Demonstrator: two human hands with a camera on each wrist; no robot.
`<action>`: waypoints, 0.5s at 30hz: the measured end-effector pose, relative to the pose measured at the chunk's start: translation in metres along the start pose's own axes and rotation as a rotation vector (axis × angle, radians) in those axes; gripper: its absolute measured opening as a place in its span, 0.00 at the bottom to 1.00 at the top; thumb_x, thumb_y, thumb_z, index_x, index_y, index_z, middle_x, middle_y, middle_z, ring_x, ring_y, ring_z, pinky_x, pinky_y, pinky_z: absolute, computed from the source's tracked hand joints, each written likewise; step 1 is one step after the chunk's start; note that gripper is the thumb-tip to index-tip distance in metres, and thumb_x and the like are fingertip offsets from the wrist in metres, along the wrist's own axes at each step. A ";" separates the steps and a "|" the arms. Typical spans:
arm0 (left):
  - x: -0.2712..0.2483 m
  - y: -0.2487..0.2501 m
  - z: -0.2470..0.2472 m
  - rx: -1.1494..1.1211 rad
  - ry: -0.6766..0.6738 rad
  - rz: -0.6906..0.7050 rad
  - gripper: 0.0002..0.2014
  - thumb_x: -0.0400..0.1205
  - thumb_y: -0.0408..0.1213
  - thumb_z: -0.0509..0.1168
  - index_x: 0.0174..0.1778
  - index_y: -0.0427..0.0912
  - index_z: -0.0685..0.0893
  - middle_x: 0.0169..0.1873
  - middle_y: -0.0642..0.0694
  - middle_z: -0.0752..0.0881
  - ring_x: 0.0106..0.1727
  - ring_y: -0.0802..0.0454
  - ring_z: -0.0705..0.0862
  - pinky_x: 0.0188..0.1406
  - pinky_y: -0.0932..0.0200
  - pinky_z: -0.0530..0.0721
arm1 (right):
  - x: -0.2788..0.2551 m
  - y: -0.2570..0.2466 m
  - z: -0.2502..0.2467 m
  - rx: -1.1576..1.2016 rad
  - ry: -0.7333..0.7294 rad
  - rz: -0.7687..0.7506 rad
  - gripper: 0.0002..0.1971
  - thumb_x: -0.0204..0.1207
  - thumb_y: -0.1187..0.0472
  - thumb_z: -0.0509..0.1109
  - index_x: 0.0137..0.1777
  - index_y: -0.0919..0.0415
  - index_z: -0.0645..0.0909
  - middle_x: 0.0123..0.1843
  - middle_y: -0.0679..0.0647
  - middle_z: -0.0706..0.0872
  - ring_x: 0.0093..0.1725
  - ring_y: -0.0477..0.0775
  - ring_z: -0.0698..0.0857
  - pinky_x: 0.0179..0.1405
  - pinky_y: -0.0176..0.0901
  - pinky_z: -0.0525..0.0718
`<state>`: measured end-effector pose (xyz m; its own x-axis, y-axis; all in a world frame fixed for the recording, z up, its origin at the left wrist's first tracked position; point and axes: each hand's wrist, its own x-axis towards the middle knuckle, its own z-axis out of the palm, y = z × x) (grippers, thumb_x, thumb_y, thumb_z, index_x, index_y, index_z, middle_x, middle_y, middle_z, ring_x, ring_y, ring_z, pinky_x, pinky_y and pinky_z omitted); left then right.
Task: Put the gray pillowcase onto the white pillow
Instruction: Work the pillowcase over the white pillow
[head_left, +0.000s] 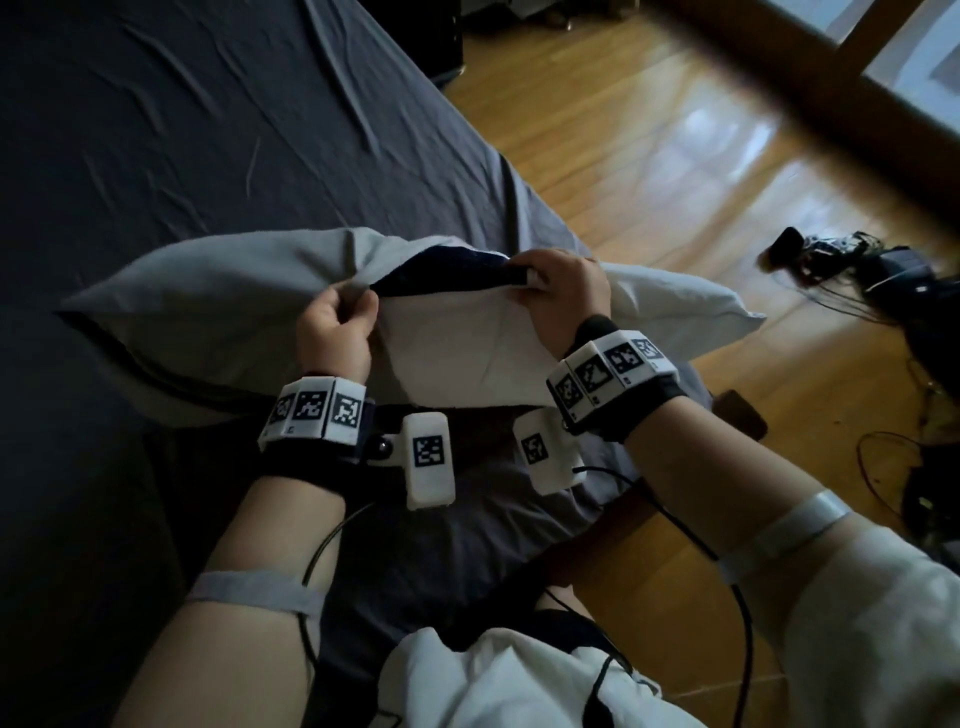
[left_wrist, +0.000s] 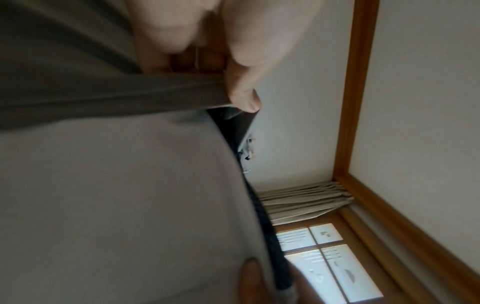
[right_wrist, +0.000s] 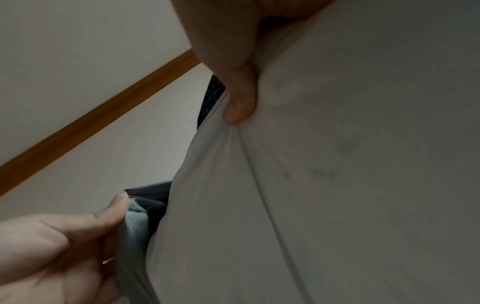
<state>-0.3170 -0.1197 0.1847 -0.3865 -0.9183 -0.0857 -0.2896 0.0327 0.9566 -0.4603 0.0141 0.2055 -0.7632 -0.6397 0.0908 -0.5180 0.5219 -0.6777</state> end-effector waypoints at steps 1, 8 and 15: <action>-0.005 0.007 -0.005 -0.073 0.001 -0.005 0.08 0.79 0.30 0.64 0.35 0.44 0.80 0.28 0.52 0.77 0.26 0.68 0.74 0.37 0.68 0.72 | -0.006 -0.007 -0.005 -0.003 0.001 0.013 0.15 0.66 0.61 0.75 0.54 0.58 0.87 0.55 0.59 0.89 0.58 0.61 0.84 0.58 0.47 0.73; -0.037 0.042 -0.016 -0.356 -0.120 0.005 0.13 0.79 0.27 0.63 0.30 0.46 0.76 0.28 0.49 0.75 0.33 0.56 0.70 0.36 0.64 0.72 | -0.040 -0.032 -0.034 -0.017 0.053 0.063 0.15 0.68 0.55 0.75 0.55 0.54 0.86 0.53 0.60 0.89 0.57 0.64 0.83 0.55 0.49 0.78; -0.070 -0.016 -0.002 0.018 -0.303 -0.092 0.09 0.80 0.31 0.65 0.51 0.30 0.83 0.39 0.42 0.82 0.45 0.51 0.77 0.42 0.64 0.77 | -0.089 0.016 -0.016 -0.237 -0.154 0.239 0.15 0.73 0.56 0.68 0.61 0.50 0.81 0.61 0.56 0.86 0.63 0.62 0.81 0.63 0.50 0.73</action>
<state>-0.2839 -0.0571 0.1760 -0.6004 -0.7584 -0.2538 -0.3503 -0.0359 0.9359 -0.4067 0.0880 0.1982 -0.8155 -0.5524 -0.1728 -0.4212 0.7712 -0.4774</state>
